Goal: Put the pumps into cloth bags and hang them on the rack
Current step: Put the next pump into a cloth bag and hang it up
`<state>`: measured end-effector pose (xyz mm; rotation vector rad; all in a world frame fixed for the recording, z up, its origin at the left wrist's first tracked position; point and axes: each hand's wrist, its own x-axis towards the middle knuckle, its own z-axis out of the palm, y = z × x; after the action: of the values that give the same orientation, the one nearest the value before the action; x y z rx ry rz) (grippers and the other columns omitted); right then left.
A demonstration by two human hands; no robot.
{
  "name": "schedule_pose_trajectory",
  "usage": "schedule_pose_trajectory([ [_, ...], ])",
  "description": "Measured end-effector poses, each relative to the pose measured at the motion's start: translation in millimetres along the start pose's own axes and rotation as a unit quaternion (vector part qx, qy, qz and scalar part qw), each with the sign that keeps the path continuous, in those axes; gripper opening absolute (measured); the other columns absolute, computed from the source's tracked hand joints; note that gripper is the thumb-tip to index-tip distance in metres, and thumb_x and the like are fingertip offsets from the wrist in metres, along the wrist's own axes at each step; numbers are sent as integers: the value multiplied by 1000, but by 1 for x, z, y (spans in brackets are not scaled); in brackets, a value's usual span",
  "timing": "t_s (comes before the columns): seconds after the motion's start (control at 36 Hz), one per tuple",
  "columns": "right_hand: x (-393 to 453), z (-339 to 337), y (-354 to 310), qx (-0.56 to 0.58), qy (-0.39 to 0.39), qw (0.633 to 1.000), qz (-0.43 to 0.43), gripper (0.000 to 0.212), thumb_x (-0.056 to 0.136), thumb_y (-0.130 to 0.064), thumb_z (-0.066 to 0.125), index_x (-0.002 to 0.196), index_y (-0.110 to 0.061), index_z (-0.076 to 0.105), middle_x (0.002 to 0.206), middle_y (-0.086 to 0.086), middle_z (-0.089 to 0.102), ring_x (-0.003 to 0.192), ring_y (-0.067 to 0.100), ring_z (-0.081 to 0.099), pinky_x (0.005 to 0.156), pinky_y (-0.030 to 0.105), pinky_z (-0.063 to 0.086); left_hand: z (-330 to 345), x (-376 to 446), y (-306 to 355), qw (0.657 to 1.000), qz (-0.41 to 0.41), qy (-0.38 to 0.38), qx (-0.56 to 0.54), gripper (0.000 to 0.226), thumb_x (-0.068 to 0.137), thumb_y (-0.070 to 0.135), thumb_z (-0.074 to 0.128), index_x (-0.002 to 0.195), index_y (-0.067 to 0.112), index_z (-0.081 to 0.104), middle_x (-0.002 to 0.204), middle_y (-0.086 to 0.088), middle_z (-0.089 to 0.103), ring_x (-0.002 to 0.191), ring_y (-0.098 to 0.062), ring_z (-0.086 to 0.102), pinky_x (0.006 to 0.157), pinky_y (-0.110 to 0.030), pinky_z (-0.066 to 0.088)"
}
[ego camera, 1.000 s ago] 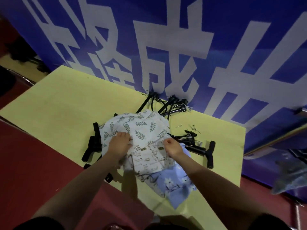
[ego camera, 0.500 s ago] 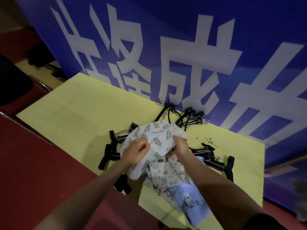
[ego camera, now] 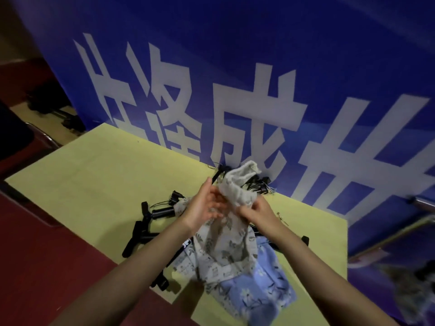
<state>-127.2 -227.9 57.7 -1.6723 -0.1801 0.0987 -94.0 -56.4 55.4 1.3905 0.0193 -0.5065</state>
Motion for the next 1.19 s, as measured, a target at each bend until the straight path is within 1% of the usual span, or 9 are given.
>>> schedule_pose_trajectory([
  [0.11, -26, -2, 5, 63, -16, 997, 29, 27, 83, -29, 53, 99, -25, 74, 106, -11, 73, 104, 11, 65, 87, 21, 50, 24, -4, -4, 999, -24, -25, -21, 55, 101, 53, 27, 122, 17, 63, 116, -8, 70, 110, -21, 65, 94, -41, 52],
  [0.19, -38, -2, 3, 169, 48, 981, 81, 48, 86, -42, 41, 67, -2, 59, 79, 0, 68, 80, 15, 63, 76, 22, 48, 36, -14, -19, 998, -51, -15, 29, 51, 100, 52, 32, 118, 17, 66, 110, -7, 71, 105, -23, 65, 90, -37, 51],
  [0.28, -56, -3, 2, 201, 115, 964, 131, 54, 97, -49, 43, 63, -8, 54, 56, -3, 60, 59, 16, 58, 61, 23, 45, 52, -24, -36, 993, -81, -37, 78, 46, 97, 57, 39, 123, 29, 64, 118, 1, 69, 112, -18, 63, 99, -40, 48],
  [0.39, -73, -9, 9, 189, 138, 955, 182, 34, 99, -23, 51, 78, -8, 74, 74, 7, 74, 68, 18, 71, 64, 26, 53, 78, -31, -50, 989, -92, -58, 97, 40, 98, 50, 43, 123, 26, 63, 117, -2, 69, 112, -19, 64, 104, -44, 46],
  [0.5, -82, -23, 18, 239, 183, 938, 170, 36, 99, -14, 48, 66, -14, 63, 65, 1, 65, 64, 14, 64, 67, 30, 46, 105, -29, -57, 992, -85, -48, 76, 36, 102, 37, 41, 125, 18, 61, 120, -7, 68, 113, -21, 64, 104, -43, 45],
  [0.75, -95, -75, 19, 282, 123, 922, 234, 22, 91, -14, 60, 70, -12, 67, 73, 9, 66, 67, 19, 64, 70, 30, 46, 142, -31, -49, 988, -23, -46, 147, 24, 102, 21, 43, 101, 18, 66, 104, -5, 70, 98, -14, 65, 82, -19, 50],
  [0.83, -100, -87, 24, 286, 108, 925, 226, 17, 86, -21, 64, 71, -14, 63, 70, 9, 59, 68, 21, 57, 75, 35, 42, 154, -33, -46, 983, -7, -62, 170, 25, 103, 20, 41, 98, 24, 65, 97, 6, 69, 92, -6, 65, 79, -12, 50],
  [1.03, -114, -96, 34, 338, 118, 921, 153, 39, 81, -39, 73, 55, -19, 51, 61, 5, 37, 60, 19, 42, 66, 34, 37, 175, -28, -52, 991, 3, -86, 98, 32, 102, 24, 40, 102, 6, 67, 91, -13, 71, 87, -23, 67, 84, -36, 49],
  [1.19, -123, -111, 41, 365, 143, 912, 121, 37, 70, -39, 81, 77, -5, 67, 74, 13, 61, 75, 28, 58, 75, 38, 45, 173, -24, -50, 998, -3, -38, 42, 30, 103, 25, 40, 114, 7, 62, 106, -13, 70, 98, -22, 67, 82, -32, 51],
])
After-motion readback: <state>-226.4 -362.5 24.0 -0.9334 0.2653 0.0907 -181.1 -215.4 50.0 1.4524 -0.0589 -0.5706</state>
